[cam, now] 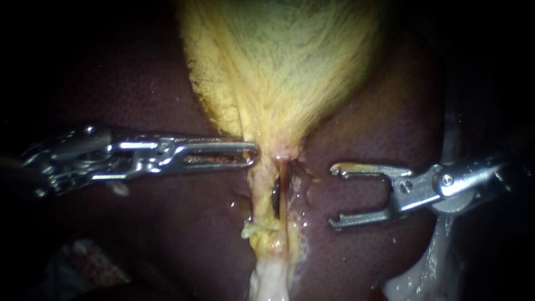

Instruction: Going back first clip left tube

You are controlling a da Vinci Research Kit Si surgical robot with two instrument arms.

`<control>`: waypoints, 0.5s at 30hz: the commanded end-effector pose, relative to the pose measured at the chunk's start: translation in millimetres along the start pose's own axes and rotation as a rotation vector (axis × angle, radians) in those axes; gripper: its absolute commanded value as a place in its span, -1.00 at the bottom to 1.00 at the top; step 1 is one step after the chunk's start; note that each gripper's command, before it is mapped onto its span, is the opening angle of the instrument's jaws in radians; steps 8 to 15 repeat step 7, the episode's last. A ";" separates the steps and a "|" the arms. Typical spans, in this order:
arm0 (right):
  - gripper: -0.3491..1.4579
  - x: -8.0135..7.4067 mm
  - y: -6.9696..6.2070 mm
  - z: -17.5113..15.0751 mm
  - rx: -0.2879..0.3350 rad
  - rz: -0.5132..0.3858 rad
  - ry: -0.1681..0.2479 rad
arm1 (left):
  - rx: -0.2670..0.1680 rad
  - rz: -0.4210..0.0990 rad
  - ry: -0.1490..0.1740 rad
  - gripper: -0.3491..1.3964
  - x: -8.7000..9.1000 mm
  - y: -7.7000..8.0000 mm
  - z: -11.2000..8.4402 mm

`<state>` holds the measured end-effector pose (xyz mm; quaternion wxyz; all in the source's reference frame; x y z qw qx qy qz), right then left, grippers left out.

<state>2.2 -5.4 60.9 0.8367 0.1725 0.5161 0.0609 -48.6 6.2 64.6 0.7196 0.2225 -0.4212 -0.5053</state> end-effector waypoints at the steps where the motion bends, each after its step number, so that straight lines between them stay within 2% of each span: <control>1: 0.05 0.0 0.0 0.0 -0.001 0.000 0.004 | 0.001 0.000 0.000 -1.00 0.0 0.0 0.0; 15: 0.05 0.0 0.0 0.0 0.001 -0.005 0.007 | 0.002 0.001 0.001 -1.00 0.0 0.2 0.0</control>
